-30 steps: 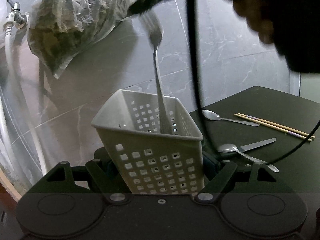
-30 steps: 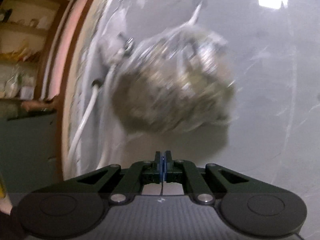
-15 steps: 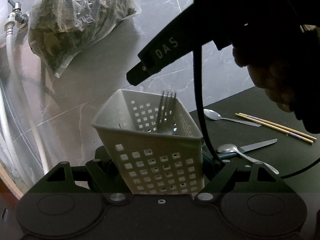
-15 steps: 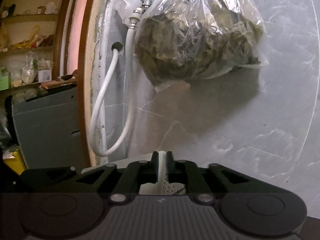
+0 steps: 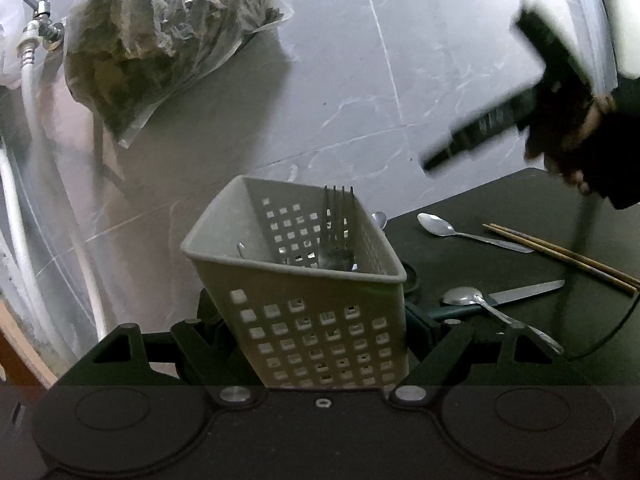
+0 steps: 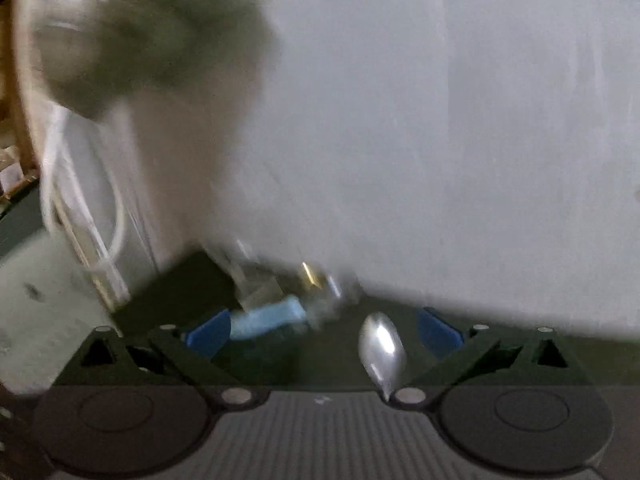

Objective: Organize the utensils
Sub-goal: 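Grasp a silver spoon from the table with the right tool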

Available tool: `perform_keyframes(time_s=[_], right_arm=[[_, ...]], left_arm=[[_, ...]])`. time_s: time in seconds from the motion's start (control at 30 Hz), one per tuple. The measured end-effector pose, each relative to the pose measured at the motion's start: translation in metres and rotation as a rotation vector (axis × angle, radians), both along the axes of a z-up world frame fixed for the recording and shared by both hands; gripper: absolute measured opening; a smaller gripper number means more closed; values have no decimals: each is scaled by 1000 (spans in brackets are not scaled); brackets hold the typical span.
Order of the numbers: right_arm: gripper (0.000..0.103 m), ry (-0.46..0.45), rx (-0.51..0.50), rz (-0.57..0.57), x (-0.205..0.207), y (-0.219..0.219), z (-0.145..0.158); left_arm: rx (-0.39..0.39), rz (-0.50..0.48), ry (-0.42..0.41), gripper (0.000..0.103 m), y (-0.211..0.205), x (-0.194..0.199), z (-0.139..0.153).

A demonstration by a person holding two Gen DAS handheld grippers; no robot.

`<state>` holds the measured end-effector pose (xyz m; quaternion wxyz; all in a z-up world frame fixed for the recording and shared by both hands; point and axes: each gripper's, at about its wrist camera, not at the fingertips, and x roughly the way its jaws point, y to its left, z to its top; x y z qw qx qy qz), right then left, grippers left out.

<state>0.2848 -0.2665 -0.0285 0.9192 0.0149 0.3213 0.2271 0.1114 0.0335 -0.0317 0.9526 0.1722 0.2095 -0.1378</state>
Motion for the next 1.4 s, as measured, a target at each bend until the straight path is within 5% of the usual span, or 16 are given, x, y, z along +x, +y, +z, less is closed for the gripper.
perform_keyframes(time_s=[0.13, 0.43, 0.63, 0.8, 1.07, 1.13, 1.2, 1.4], right_arm=[[102, 185, 45, 38, 59, -31, -40], [101, 224, -6, 239, 114, -31, -60], [81, 188, -95, 386, 113, -12, -53], [52, 174, -135, 408, 110, -3, -50], [56, 227, -74, 416, 115, -13, -51], [44, 234, -62, 413, 117, -16, -52], [16, 242, -62, 406, 117, -17, -53], [4, 237, -19, 336, 113, -21, -54]], left_arm=[[1, 33, 13, 82, -4, 2, 2], [0, 104, 35, 82, -11, 7, 4], [8, 122, 42, 83, -15, 9, 4], [11, 123, 45, 83, -15, 9, 5], [15, 116, 41, 83, -15, 10, 5], [15, 116, 39, 83, -15, 11, 5], [13, 119, 39, 83, -16, 11, 4], [12, 121, 36, 83, -17, 12, 4]])
